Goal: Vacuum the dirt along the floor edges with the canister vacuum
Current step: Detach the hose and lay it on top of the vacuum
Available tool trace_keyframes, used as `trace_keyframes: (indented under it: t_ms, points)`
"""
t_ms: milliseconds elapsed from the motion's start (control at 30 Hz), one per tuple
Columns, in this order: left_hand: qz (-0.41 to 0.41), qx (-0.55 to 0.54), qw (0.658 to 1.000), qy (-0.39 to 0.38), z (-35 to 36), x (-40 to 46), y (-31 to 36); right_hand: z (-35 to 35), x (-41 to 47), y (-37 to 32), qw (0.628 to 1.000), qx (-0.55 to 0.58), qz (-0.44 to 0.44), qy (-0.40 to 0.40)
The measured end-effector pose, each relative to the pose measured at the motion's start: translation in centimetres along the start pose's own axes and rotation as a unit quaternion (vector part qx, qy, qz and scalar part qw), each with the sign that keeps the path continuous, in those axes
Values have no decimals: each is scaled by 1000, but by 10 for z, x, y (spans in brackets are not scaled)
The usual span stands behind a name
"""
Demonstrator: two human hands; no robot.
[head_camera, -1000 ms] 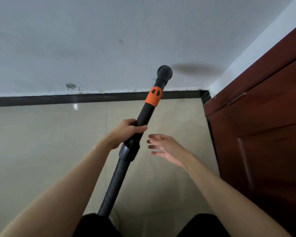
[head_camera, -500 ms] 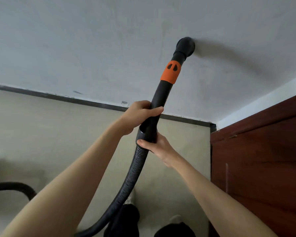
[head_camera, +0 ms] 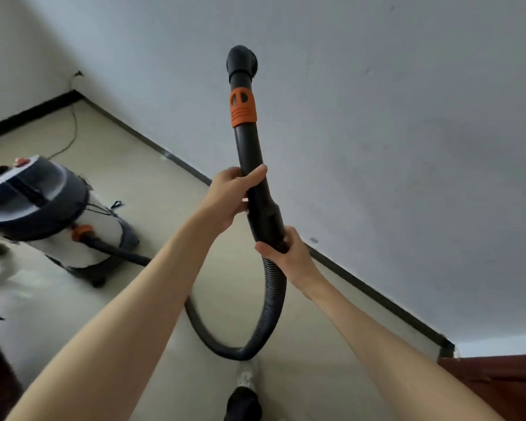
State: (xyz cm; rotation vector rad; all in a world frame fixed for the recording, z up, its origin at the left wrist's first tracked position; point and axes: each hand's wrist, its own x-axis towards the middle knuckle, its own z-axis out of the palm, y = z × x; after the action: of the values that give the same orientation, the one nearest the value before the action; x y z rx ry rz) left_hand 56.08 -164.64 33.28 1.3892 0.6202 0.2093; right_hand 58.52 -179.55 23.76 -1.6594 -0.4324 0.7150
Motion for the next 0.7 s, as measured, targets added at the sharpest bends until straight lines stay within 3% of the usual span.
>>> trace_keyframes:
  t_ms: [367, 500, 700]
  points:
    - [81, -175, 955, 224, -178, -49, 80, 138, 59, -98, 982, -112, -138, -65]
    - [61, -216, 942, 248, -267, -35, 95, 198, 103, -141, 961, -157, -201, -104]
    - [43, -344, 910, 225, -382, -7, 115, 284, 176, -214, 906, -253, -311, -138]
